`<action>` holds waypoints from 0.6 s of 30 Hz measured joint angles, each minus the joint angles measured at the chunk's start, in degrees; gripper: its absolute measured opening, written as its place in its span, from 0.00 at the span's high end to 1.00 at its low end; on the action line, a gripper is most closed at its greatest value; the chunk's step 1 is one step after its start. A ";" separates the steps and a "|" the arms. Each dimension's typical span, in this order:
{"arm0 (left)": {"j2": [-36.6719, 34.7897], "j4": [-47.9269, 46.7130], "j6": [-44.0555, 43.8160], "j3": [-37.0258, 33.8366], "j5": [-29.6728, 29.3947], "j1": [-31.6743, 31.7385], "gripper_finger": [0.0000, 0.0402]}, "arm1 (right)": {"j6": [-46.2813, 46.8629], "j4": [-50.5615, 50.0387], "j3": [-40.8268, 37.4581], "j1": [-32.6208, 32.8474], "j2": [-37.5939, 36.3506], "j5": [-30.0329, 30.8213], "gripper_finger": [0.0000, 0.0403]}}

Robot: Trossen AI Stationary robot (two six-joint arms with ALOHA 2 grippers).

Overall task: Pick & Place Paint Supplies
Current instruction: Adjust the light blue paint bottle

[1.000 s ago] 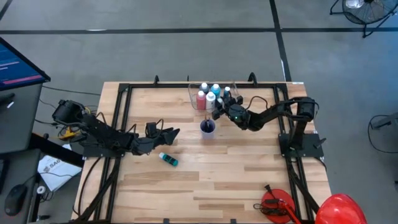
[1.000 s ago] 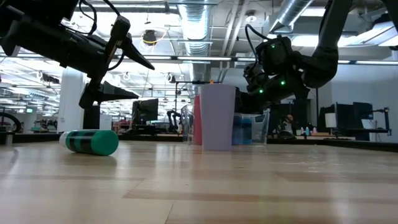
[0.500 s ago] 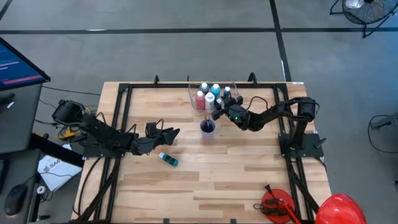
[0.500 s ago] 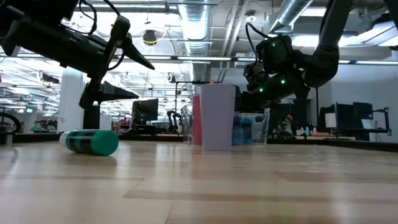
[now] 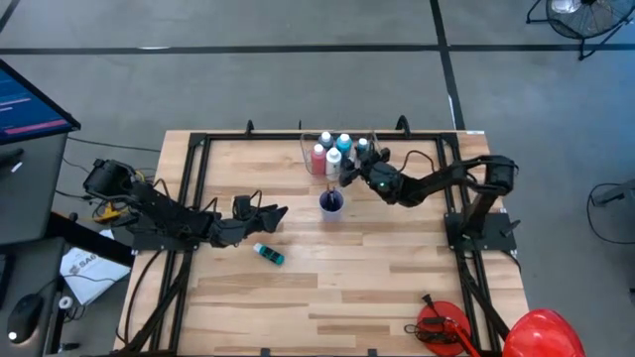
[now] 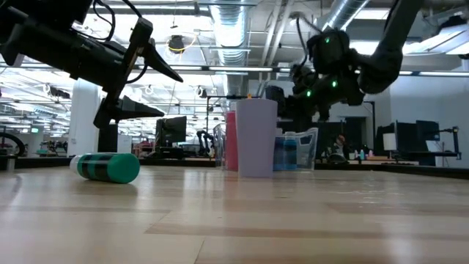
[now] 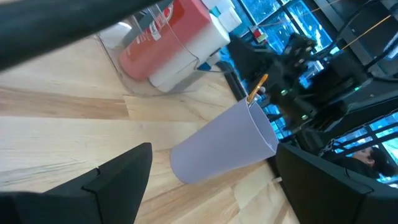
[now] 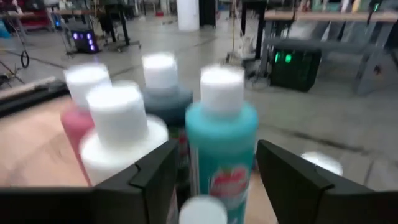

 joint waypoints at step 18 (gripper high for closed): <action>-0.02 3.33 0.41 0.02 6.20 0.00 0.16 | -5.54 -21.45 0.00 0.10 -29.28 0.76 0.60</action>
